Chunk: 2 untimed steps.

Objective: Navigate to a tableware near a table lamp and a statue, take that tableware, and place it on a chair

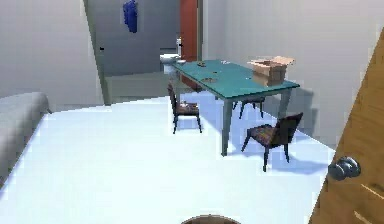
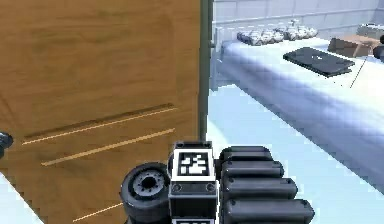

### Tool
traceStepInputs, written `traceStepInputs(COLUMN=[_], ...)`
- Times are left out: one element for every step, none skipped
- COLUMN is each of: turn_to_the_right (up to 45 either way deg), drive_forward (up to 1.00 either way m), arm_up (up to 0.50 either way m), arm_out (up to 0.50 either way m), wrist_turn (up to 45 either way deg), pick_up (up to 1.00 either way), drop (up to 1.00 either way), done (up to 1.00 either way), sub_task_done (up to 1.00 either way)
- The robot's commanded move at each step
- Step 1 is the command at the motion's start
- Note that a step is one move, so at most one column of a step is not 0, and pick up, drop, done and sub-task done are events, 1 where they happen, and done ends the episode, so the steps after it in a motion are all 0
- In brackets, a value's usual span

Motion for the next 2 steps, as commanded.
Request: traceStepInputs(turn_to_the_right=[0.0,30.0], drive_forward=[0.95,0.00], arm_up=[0.00,0.00], arm_out=[0.00,0.00], wrist_turn=[0.0,0.0], pick_up=[0.00,0.00], drop=[0.00,0.00], done=[0.00,0.00], sub_task_done=[0.00,0.00])
